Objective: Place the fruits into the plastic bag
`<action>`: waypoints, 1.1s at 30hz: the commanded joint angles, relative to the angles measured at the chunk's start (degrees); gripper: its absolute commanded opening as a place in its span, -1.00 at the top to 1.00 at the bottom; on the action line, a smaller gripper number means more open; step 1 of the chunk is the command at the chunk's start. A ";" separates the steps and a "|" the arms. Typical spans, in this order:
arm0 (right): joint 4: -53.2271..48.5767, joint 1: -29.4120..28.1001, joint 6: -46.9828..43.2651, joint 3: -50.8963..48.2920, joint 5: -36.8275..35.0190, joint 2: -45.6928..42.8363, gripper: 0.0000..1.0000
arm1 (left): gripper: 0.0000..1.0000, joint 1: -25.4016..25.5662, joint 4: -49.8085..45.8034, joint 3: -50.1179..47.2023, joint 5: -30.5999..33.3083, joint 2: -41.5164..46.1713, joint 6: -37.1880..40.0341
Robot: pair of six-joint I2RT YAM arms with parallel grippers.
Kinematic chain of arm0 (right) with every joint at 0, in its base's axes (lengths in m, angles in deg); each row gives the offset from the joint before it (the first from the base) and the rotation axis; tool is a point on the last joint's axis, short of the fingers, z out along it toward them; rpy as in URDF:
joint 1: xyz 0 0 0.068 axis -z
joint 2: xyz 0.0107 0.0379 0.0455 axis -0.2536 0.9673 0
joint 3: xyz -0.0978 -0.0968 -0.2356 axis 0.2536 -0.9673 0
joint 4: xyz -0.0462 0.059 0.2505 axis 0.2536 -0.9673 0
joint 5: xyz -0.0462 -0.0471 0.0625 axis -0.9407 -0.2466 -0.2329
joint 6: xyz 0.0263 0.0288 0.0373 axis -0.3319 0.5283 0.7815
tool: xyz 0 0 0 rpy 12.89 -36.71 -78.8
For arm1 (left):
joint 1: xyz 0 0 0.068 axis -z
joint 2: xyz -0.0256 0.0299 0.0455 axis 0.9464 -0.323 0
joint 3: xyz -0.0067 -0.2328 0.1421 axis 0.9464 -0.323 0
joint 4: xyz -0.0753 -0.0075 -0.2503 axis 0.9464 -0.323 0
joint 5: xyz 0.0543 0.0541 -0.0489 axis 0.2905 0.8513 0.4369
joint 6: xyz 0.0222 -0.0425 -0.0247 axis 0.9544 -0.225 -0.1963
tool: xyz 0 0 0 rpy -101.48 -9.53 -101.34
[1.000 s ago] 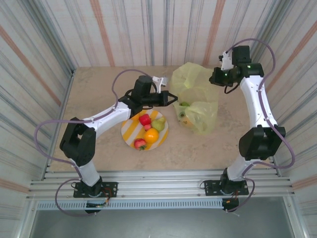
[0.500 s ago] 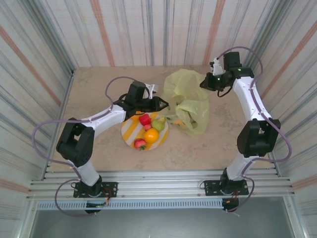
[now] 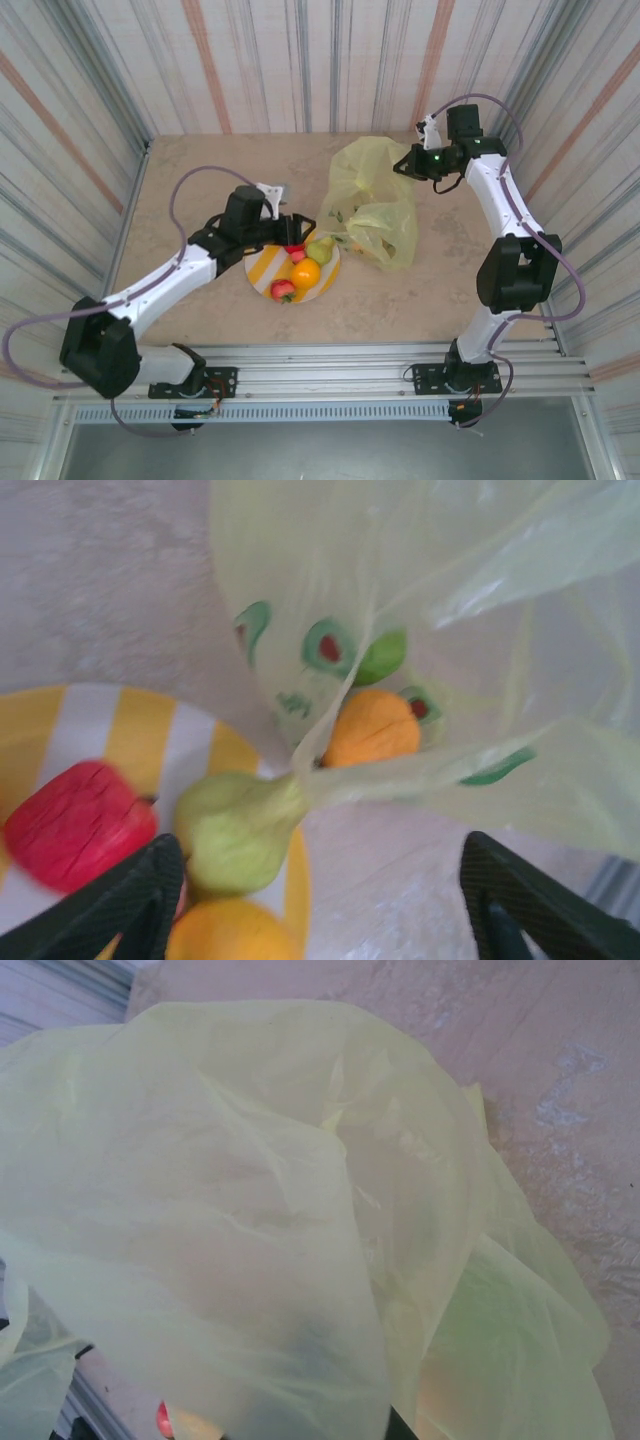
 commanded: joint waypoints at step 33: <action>-0.20 0.56 -0.44 -0.98 1.81 1.17 1.00 | -0.93 10.97 -19.06 -7.72 12.64 -3.73 3.87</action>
